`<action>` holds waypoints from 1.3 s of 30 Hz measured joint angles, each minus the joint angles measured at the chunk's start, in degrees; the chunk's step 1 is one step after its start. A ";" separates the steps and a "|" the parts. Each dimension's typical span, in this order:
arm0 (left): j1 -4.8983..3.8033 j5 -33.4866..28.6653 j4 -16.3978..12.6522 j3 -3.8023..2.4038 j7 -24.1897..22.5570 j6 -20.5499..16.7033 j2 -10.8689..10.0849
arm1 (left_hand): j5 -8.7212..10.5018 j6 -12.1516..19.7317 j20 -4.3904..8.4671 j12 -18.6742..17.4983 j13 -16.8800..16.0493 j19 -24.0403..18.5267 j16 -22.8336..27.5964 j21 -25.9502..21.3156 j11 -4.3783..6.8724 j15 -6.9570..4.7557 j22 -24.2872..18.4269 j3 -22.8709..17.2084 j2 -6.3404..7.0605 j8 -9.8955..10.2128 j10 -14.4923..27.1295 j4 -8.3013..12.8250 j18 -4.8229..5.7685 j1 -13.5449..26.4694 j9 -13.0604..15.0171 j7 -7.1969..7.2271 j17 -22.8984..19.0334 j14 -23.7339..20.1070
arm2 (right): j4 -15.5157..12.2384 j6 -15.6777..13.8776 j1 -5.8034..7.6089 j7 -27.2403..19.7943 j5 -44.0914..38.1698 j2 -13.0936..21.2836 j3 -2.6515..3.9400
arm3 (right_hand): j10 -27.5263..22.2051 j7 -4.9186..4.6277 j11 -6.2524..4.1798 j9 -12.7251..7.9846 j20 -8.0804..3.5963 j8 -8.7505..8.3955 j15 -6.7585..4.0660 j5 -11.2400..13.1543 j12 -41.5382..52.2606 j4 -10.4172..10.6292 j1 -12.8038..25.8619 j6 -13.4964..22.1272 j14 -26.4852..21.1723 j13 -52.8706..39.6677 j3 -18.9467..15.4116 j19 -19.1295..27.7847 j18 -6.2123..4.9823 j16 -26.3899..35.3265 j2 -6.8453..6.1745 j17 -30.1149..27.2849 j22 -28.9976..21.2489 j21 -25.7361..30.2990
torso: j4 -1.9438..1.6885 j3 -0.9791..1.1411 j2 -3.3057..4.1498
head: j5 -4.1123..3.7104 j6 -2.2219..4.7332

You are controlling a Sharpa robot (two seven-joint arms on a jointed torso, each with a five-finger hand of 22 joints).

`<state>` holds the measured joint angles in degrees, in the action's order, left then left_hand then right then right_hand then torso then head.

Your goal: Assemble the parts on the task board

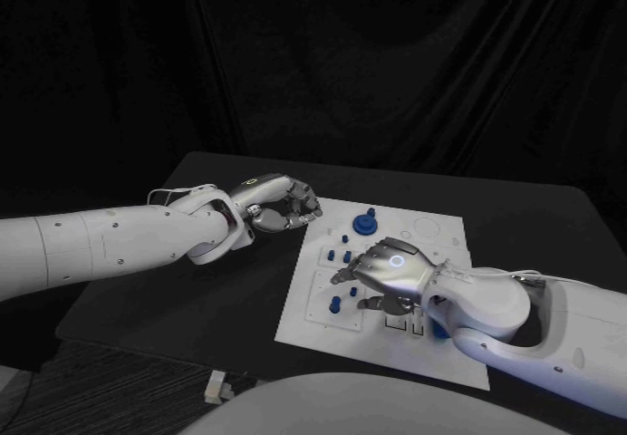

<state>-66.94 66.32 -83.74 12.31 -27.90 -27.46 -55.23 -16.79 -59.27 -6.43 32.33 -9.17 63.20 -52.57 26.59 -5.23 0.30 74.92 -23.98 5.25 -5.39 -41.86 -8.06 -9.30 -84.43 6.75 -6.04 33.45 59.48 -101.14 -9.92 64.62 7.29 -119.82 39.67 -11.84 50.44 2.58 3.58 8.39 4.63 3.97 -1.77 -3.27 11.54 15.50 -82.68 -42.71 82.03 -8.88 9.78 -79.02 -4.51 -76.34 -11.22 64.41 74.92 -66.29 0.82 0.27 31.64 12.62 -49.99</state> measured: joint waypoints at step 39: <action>0.01 0.00 -0.38 0.00 0.07 -0.11 -0.48 | 0.00 0.00 -0.01 0.00 0.05 0.01 0.00 0.00 0.00 0.00 -0.02 0.16 0.00 0.00 0.00 0.16 0.00 0.00 0.00 0.00 -0.05 0.00 | -3.90 9.65 10.73 20.72 33.23 17.62 0.00 | 33.40 -3.32 -6.55 10.17 -4.30 11.51 -4.53 -0.94 78.27 1.48 33.69 -27.39 2.07 -66.08 1.22 -4.94 3.65 -12.08 3.98 10.54 -0.01 -21.55 | -0.04 -0.02 0.07 | -4.13 -0.02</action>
<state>-66.93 66.32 -84.11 12.31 -27.83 -27.57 -55.71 -16.79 -59.27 -6.44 32.33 -9.12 63.20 -52.57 26.59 -5.22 0.31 74.91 -23.82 5.25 -5.39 -41.86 -7.90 -9.31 -84.43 6.75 -6.04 33.40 59.49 -105.04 -0.26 75.35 28.01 -86.59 57.29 -11.85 83.84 -0.74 -2.97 18.56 0.32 15.48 -6.30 -4.21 89.81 16.98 -48.99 -70.10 84.10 -74.95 11.00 -83.96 -0.86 -88.41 -7.24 74.95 74.90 -87.84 0.79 0.25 31.71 8.49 -50.01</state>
